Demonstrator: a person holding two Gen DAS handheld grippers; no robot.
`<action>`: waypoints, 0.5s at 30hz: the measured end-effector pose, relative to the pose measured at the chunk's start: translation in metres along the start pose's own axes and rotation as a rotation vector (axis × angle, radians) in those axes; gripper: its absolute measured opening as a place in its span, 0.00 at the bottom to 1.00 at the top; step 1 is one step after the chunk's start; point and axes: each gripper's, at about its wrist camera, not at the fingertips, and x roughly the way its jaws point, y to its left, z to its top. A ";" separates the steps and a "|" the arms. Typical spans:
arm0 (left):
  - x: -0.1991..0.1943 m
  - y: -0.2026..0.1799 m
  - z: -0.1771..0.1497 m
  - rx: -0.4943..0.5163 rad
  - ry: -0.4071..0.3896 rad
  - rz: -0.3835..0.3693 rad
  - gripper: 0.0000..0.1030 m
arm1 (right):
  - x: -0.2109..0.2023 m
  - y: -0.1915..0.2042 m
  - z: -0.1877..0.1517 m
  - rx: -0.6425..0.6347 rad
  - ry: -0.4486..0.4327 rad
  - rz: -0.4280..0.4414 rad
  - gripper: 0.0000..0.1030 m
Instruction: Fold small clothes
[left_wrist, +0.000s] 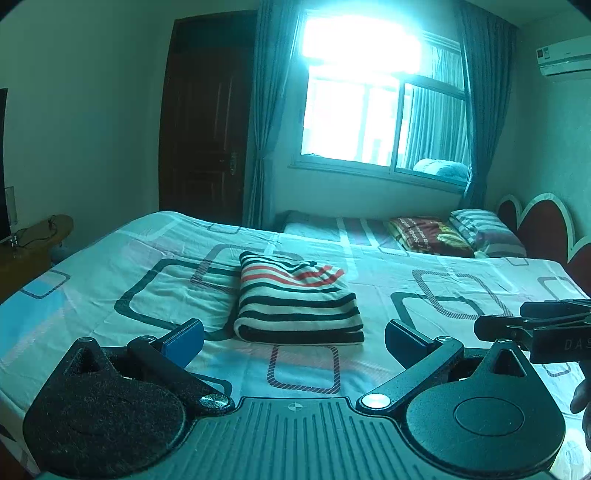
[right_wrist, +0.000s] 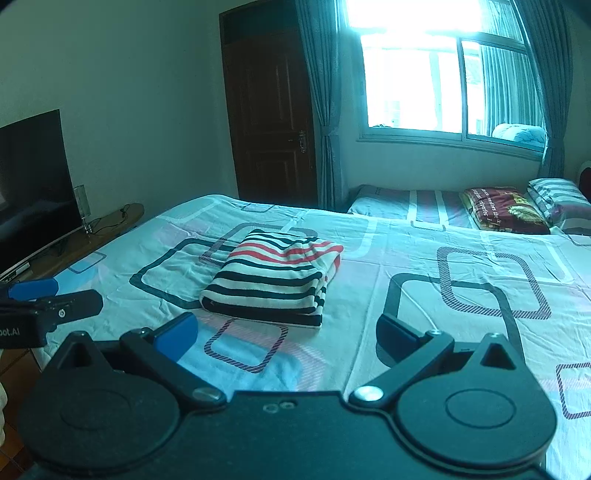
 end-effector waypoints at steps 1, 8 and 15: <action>0.001 0.000 0.001 0.003 0.001 -0.001 1.00 | 0.000 0.000 0.000 0.000 0.001 -0.003 0.99; 0.001 0.000 0.006 0.012 -0.008 0.003 1.00 | 0.001 0.001 0.002 0.002 -0.005 0.001 0.99; 0.003 -0.002 0.008 0.017 -0.013 -0.003 1.00 | 0.004 -0.002 0.003 0.006 0.004 -0.017 0.99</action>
